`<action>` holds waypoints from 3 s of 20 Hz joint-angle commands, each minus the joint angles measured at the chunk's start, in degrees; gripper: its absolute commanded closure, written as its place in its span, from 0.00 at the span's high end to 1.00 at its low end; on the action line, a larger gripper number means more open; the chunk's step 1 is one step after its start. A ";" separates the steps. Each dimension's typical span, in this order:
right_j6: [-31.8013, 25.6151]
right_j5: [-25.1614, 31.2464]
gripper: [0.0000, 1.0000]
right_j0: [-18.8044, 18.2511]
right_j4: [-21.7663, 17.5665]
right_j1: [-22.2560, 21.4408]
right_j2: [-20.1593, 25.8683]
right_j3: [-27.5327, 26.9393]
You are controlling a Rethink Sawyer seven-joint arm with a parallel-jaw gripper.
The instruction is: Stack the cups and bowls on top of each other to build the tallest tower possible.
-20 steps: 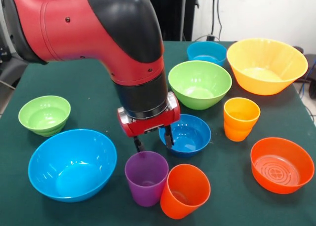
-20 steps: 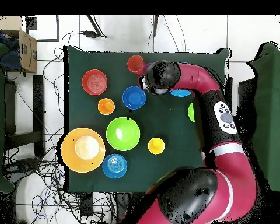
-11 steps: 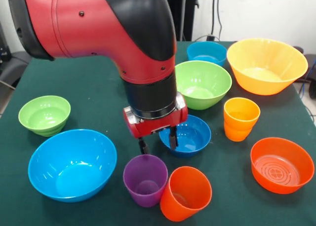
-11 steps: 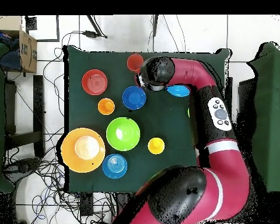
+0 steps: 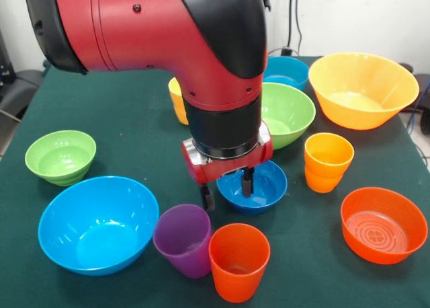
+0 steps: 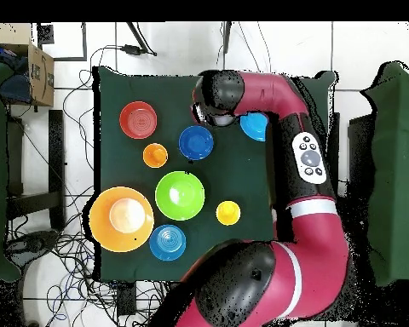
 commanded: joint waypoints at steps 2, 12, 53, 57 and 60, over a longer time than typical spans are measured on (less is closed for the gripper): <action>-3.38 5.97 1.00 1.65 -4.19 -0.55 -4.54 -2.38; -4.76 9.29 1.00 2.84 -2.93 -0.33 -4.61 -5.73; -4.47 -6.54 1.00 1.27 -0.96 0.92 -5.37 3.80; -4.23 -6.66 1.00 1.52 -1.52 1.19 -6.03 3.55; -4.28 -7.59 1.00 1.45 -2.29 2.07 -6.45 3.20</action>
